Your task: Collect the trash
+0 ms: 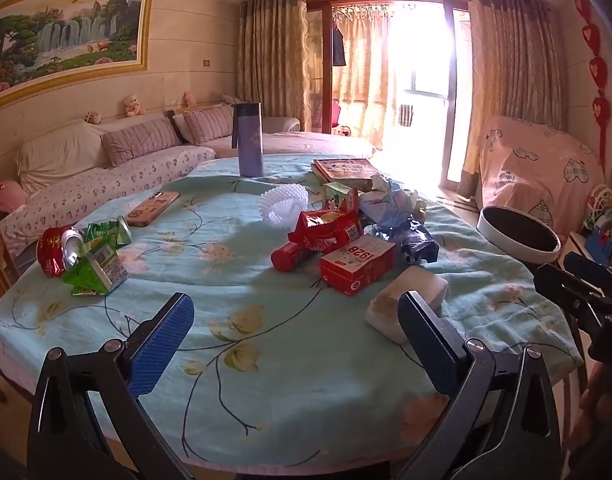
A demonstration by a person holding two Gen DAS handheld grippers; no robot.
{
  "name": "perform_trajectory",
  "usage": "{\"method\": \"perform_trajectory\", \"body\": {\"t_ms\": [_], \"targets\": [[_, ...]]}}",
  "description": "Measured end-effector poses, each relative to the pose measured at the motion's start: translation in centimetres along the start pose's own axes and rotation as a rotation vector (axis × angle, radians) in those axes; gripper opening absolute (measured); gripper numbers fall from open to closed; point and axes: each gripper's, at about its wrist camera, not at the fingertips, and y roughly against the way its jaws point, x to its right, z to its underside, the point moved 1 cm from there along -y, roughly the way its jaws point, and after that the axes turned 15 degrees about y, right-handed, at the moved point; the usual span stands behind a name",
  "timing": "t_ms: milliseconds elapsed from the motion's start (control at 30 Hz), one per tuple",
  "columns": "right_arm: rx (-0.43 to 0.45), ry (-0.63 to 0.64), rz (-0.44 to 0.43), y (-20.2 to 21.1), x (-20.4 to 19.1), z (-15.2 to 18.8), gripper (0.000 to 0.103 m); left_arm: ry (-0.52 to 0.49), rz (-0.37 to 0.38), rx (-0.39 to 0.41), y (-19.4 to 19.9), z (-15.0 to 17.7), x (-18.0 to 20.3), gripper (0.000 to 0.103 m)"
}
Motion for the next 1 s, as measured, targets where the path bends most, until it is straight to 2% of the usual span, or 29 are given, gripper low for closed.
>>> {"method": "perform_trajectory", "body": {"t_ms": [1000], "targets": [[-0.009, -0.029, -0.012, -0.19, 0.82, 0.50, 0.103, -0.027, 0.018, 0.002, -0.19, 0.57, 0.94, 0.103]]}}
